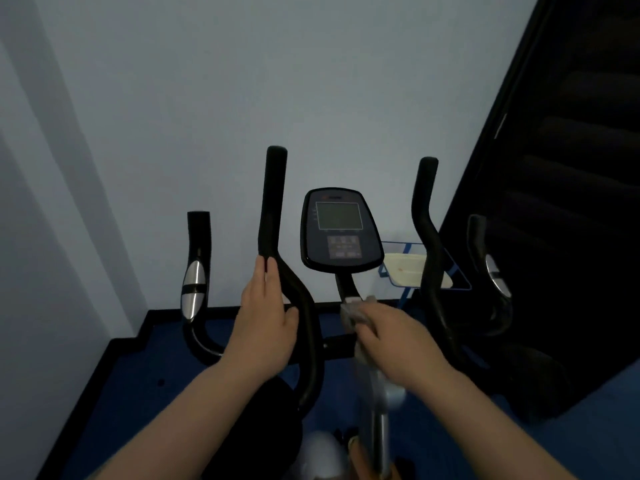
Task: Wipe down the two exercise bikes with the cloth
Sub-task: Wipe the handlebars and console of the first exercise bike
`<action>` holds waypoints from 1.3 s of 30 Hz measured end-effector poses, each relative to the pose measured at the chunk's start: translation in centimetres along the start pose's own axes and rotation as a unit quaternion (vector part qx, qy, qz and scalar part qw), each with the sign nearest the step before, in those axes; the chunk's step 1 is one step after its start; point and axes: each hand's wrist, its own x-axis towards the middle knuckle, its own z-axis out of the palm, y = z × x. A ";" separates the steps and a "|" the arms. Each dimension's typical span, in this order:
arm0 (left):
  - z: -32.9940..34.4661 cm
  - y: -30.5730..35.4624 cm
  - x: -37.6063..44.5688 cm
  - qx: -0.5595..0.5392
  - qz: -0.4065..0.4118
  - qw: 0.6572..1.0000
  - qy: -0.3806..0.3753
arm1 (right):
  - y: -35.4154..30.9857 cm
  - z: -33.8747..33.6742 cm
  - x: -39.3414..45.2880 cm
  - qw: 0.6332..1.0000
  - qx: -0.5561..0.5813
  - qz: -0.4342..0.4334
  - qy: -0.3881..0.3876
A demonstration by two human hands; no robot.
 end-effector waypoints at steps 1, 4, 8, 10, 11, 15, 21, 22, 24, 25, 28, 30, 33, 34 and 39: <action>0.0 -0.1 -0.8 0.010 0.000 1.000 -0.017 | 0.3 0.5 -1.0 0.999 0.012 -0.034 0.036; -0.2 0.1 -2.0 0.058 -0.007 0.998 -0.037 | 1.3 2.4 -1.5 0.987 0.107 -0.056 0.108; -0.7 0.4 -2.7 0.038 -0.015 0.998 -0.053 | 0.5 4.9 -1.3 0.944 0.167 0.039 0.281; -1.0 0.5 -3.1 0.037 -0.009 0.998 -0.055 | 0.2 6.7 -3.3 0.941 0.144 0.029 0.304; -1.2 0.6 -3.1 0.045 -0.008 0.997 -0.056 | 0.4 7.6 -4.5 0.947 0.103 0.005 0.306; -1.3 0.6 -3.1 0.083 -0.002 0.995 -0.062 | 1.1 8.2 -5.2 0.952 0.066 -0.037 0.298; -1.5 0.6 -2.8 0.032 -0.001 0.997 -0.066 | -2.6 4.8 -3.0 0.933 0.194 0.055 0.297; -1.7 0.5 -2.9 0.021 -0.002 0.998 -0.067 | -3.5 4.1 -3.3 0.929 0.232 0.055 0.284; -2.1 0.4 -3.3 0.022 0.009 0.997 -0.071 | -5.3 3.4 -3.1 0.917 0.302 0.043 0.257; -2.3 0.2 -3.6 0.045 0.023 0.996 -0.070 | -6.3 3.5 -2.5 0.916 0.323 0.035 0.237; -3.0 -1.2 -4.8 0.158 0.089 0.982 -0.052 | -8.3 4.8 0.3 0.935 0.303 0.027 0.181; -3.5 -2.4 -5.4 0.166 0.091 0.979 -0.070 | -8.5 6.2 1.1 0.953 0.242 0.042 0.178; -3.8 -3.7 -6.2 0.097 0.074 0.990 -0.072 | -8.5 7.1 -0.5 0.957 0.208 0.038 0.200; -3.7 -3.8 -6.4 0.051 0.068 0.995 -0.056 | -8.4 7.0 -1.4 0.960 0.196 0.028 0.195; -3.3 -4.1 -6.6 -0.089 0.043 0.995 -0.025 | -5.6 5.1 0.1 0.983 0.160 0.083 0.048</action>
